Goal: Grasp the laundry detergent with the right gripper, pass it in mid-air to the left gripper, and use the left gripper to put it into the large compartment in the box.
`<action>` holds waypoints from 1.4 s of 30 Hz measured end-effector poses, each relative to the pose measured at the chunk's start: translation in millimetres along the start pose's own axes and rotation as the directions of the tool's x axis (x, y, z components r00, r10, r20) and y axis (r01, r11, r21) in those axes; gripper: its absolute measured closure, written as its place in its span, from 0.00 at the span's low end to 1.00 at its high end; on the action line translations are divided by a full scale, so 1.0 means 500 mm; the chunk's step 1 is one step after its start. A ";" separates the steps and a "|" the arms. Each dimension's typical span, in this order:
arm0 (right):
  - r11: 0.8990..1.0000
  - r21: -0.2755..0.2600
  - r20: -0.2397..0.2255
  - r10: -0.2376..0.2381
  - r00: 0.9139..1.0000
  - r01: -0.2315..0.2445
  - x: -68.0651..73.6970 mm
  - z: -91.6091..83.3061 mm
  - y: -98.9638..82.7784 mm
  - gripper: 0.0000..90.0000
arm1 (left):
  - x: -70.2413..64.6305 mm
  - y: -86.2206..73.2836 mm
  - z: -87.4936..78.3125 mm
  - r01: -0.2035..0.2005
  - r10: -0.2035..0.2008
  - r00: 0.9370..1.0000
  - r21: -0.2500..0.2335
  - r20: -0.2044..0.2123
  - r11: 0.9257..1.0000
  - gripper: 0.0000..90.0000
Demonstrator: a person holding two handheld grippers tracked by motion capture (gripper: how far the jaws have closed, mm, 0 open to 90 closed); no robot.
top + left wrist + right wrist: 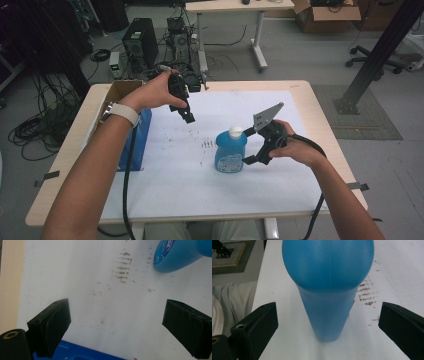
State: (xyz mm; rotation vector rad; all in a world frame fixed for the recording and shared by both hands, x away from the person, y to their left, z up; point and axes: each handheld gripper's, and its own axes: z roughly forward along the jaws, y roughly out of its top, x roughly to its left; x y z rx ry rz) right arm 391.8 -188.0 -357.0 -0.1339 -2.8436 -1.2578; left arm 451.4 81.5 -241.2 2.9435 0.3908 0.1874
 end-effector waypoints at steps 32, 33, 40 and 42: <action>0.996 -0.088 -0.004 0.027 1.000 -0.028 -0.001 0.022 -0.029 0.02 | -0.001 0.001 0.005 0.000 0.000 1.000 0.006 -0.001 1.000 0.09; 0.996 -0.089 -0.005 0.026 1.000 -0.026 -0.001 0.023 -0.028 0.02 | -0.001 0.001 0.005 0.000 0.000 1.000 0.004 0.000 1.000 0.09; 0.995 -0.095 0.002 0.023 1.000 -0.023 -0.001 0.030 -0.025 0.02 | 0.000 -0.002 0.005 0.005 -0.005 1.000 0.005 0.000 1.000 0.10; 0.995 -0.098 0.004 0.024 1.000 -0.023 0.000 0.032 -0.025 0.02 | 0.000 -0.003 0.006 0.007 -0.007 1.000 0.003 -0.001 1.000 0.10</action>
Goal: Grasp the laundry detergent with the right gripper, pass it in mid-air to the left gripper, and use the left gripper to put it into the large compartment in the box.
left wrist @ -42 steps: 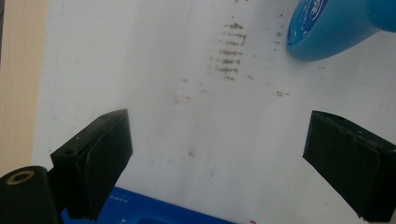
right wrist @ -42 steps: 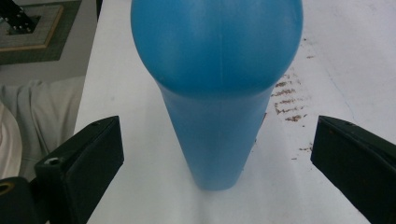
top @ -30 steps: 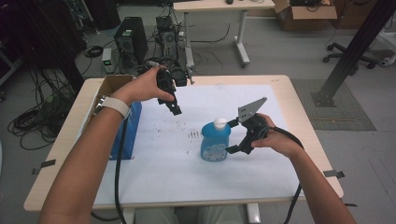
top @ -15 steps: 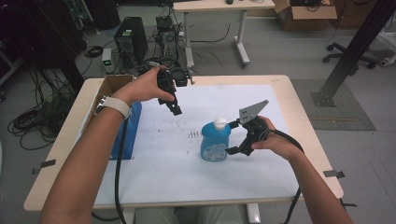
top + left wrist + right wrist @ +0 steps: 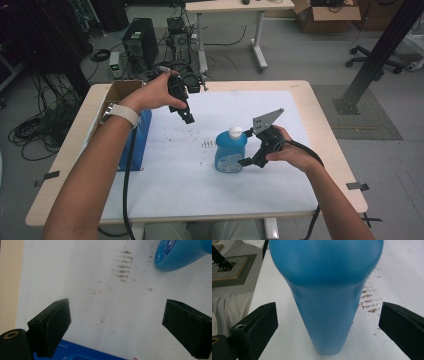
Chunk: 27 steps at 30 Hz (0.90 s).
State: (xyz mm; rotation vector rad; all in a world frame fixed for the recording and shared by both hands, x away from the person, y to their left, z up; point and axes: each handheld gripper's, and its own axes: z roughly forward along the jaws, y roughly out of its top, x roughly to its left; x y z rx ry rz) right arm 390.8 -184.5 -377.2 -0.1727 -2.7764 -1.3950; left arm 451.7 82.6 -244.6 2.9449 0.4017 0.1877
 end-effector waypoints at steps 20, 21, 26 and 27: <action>0.999 -0.033 0.007 -0.005 1.000 0.005 0.007 0.043 0.000 0.03 | 0.000 -0.001 0.009 0.003 -0.003 1.000 0.001 0.009 1.000 0.10; 0.999 -0.032 0.008 -0.005 1.000 0.005 0.007 0.045 0.000 0.03 | 0.000 -0.002 0.008 0.004 -0.004 1.000 0.001 0.008 1.000 0.10; 0.999 -0.048 0.008 0.001 1.000 -0.001 0.005 0.047 -0.001 0.05 | 0.001 -0.004 0.007 0.006 -0.006 1.000 0.004 0.007 1.000 0.10; 0.999 -0.049 0.006 0.002 1.000 -0.002 0.005 0.048 -0.002 0.06 | 0.001 -0.004 0.007 0.006 -0.006 1.000 0.003 0.007 1.000 0.10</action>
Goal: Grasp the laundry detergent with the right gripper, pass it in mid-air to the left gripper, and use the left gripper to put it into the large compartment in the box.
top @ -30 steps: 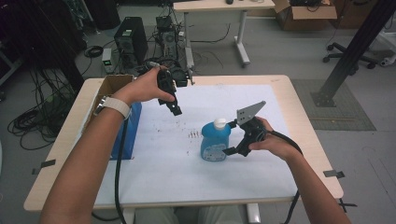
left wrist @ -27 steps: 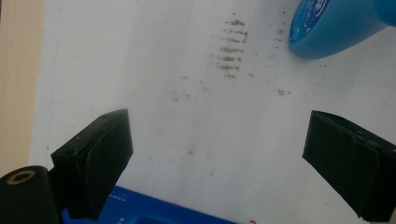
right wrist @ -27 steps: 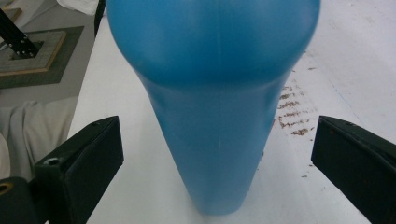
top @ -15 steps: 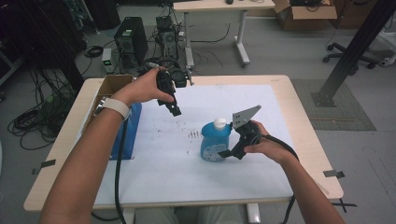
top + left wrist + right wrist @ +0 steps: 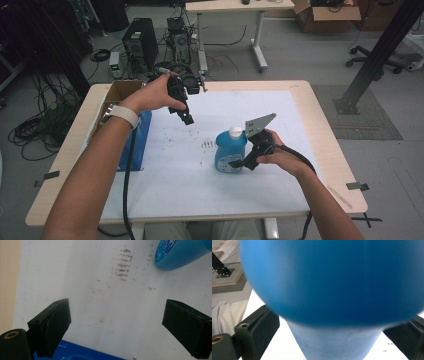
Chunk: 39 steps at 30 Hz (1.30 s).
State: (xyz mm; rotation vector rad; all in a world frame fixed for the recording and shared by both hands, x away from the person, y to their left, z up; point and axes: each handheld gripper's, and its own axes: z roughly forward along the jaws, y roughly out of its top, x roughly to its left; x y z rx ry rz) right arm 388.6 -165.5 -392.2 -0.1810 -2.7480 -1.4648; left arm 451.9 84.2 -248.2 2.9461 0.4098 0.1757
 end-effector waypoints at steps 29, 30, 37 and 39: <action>0.999 -0.036 0.002 -0.009 1.000 0.009 0.000 -0.007 -0.007 0.26 | 0.000 0.000 0.002 -0.001 0.001 1.000 0.002 0.002 1.000 0.10; 0.999 -0.036 0.001 -0.011 1.000 0.011 0.000 -0.007 -0.007 0.27 | 0.000 0.000 0.002 -0.001 0.001 1.000 0.001 0.002 1.000 0.10; 0.999 -0.031 -0.005 -0.016 1.000 0.016 0.001 -0.006 -0.008 0.31 | 0.000 -0.001 0.002 -0.001 0.001 1.000 0.001 0.003 1.000 0.10; 0.999 -0.031 -0.006 -0.018 1.000 0.018 0.001 -0.006 -0.008 0.33 | 0.000 -0.001 0.001 -0.003 0.003 1.000 0.004 0.002 1.000 0.10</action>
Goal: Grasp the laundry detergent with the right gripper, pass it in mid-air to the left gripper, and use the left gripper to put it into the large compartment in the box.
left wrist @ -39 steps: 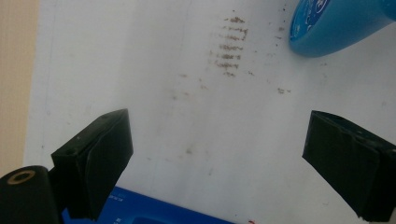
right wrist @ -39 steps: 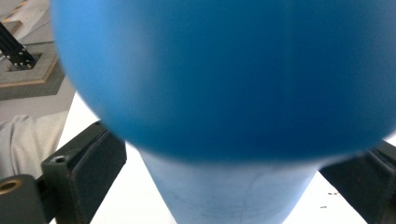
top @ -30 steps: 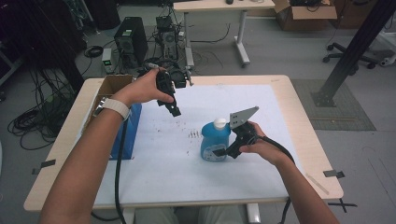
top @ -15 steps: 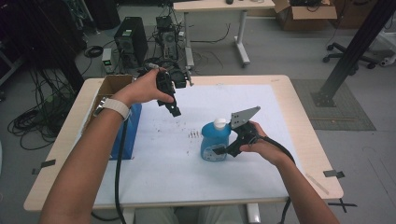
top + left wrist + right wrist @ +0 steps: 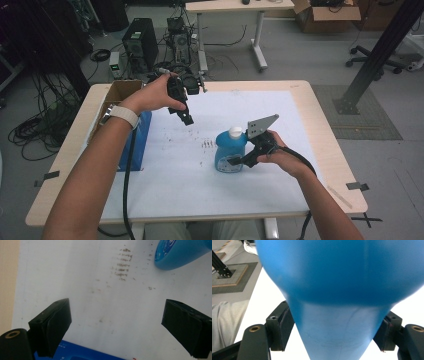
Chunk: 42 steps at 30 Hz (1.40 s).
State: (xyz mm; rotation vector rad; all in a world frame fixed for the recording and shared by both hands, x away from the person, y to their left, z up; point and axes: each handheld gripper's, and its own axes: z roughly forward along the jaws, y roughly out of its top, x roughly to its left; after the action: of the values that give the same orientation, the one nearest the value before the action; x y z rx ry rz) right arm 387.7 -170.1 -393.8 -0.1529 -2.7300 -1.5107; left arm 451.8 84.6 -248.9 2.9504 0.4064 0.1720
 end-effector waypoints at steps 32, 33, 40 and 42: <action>0.998 -0.042 0.009 -0.041 0.999 0.042 0.005 -0.020 0.014 0.49 | -0.021 -0.004 -0.010 -0.027 0.027 1.000 -0.017 0.010 0.999 0.11; 0.998 -0.044 0.013 -0.044 0.999 0.044 0.006 -0.023 0.016 0.49 | -0.024 -0.004 -0.013 -0.030 0.030 0.999 -0.023 0.015 0.999 0.11; 0.998 -0.049 0.007 -0.044 0.999 0.044 0.012 -0.050 0.048 0.49 | -0.048 -0.003 -0.040 -0.057 0.059 0.997 -0.050 0.042 0.997 0.10; 0.998 -0.050 -0.001 -0.038 0.999 0.038 0.013 -0.059 0.059 0.49 | -0.056 -0.004 -0.051 -0.065 0.068 0.996 -0.056 0.050 0.996 0.10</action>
State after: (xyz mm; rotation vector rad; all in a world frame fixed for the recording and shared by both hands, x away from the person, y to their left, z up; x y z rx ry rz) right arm 382.8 -178.9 -353.0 -0.1001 -2.7098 -1.5888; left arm 421.1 82.2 -226.8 2.9096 0.2924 0.1130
